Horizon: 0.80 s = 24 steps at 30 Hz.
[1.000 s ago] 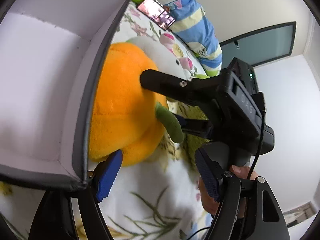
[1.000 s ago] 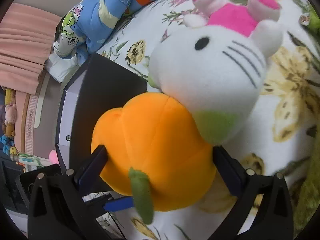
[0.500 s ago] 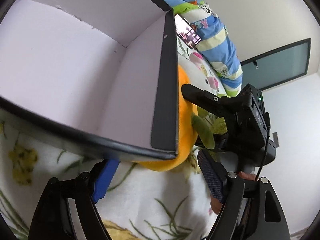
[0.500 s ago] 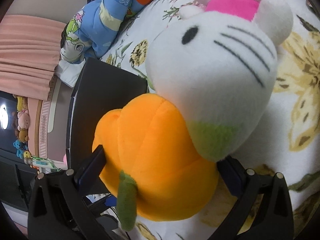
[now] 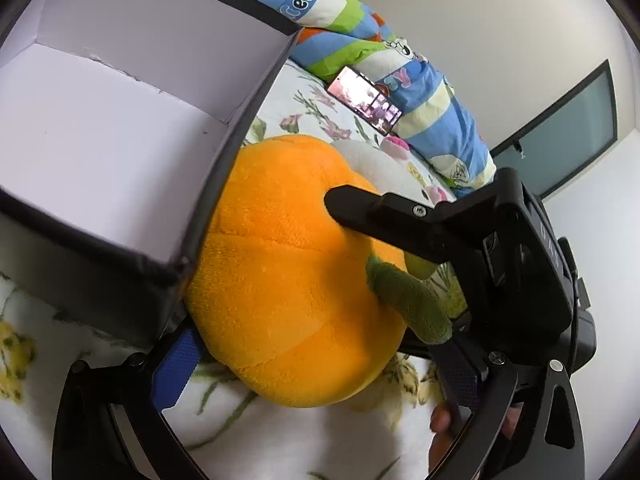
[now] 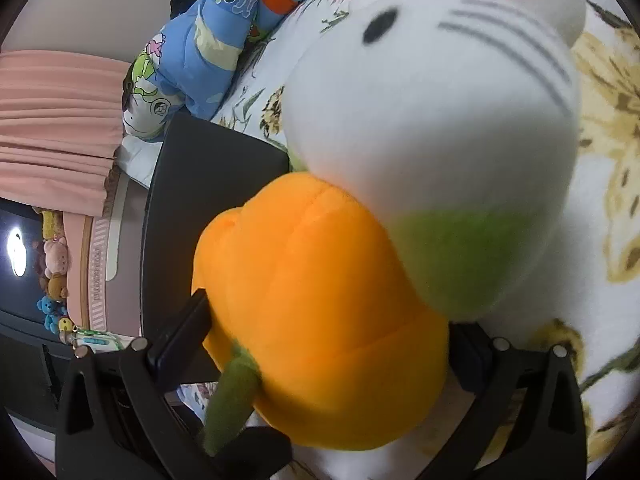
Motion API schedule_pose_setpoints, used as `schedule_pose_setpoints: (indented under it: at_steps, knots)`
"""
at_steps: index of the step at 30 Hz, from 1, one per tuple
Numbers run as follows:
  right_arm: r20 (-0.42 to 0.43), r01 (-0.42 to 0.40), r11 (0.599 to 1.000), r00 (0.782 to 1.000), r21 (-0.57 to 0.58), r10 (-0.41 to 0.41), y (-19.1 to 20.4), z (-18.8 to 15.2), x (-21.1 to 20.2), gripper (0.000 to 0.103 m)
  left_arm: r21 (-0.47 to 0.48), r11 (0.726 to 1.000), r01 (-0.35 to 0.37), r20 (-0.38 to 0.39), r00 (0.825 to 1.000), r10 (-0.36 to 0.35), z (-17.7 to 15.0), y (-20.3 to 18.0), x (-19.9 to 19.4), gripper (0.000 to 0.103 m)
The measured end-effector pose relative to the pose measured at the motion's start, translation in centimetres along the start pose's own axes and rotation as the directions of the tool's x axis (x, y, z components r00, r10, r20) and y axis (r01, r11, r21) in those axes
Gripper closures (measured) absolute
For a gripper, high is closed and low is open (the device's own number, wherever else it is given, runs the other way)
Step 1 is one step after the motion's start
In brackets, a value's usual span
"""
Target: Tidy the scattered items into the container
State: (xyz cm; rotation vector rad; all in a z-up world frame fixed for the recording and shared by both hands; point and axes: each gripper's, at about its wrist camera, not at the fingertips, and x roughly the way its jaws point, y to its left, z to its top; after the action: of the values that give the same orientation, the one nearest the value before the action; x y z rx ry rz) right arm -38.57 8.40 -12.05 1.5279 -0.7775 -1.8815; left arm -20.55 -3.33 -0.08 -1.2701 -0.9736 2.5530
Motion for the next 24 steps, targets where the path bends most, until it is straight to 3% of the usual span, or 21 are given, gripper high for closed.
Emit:
schedule_pose_setpoints:
  at_steps: [5, 10, 16, 21, 24]
  knots:
    - [0.022, -0.004, 1.0, 1.0, -0.016, 0.004, 0.2, -1.0, -0.1, 0.0, 0.03, 0.999, -0.017, -0.028, 0.999, 0.017, 0.3, -0.3, 0.9, 0.001]
    - [0.046, 0.001, 1.0, 0.999, 0.004, -0.001, 0.2, -3.2, -1.9, 0.001, 0.016, 0.999, 0.03, -0.092, 0.995, -0.028, -0.5, -0.3, 0.5, 0.001]
    - [0.089, 0.002, 0.995, 0.996, 0.099, -0.01, -1.7, -8.1, -6.6, 0.005, -0.025, 0.989, 0.146, -0.231, 0.962, -0.148, -3.5, -0.5, -0.9, 0.001]
    - [0.137, -0.018, 0.987, 0.991, 0.161, -0.005, -3.3, -11.4, -10.2, 0.008, 0.072, 0.978, 0.196, -0.294, 0.941, -0.167, -5.6, -2.7, -0.7, 0.002]
    - [0.18, -0.032, 0.984, 0.984, 0.176, 0.0, -3.4, -12.0, -12.1, 0.008, 0.165, 0.957, 0.237, -0.258, 0.947, -0.191, -6.2, -4.0, -2.6, 0.01]
